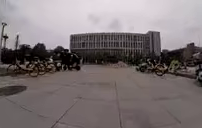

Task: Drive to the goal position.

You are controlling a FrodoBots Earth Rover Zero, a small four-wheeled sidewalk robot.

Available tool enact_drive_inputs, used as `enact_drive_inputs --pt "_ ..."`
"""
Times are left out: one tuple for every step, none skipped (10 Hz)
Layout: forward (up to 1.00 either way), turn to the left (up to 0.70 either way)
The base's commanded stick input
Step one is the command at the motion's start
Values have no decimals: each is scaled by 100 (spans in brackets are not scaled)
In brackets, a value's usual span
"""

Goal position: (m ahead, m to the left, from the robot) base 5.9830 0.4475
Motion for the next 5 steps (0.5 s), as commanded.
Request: enact_drive_inputs --pt "60 14" --pt "60 7" --pt "60 1" --pt "60 1" --pt "60 1"
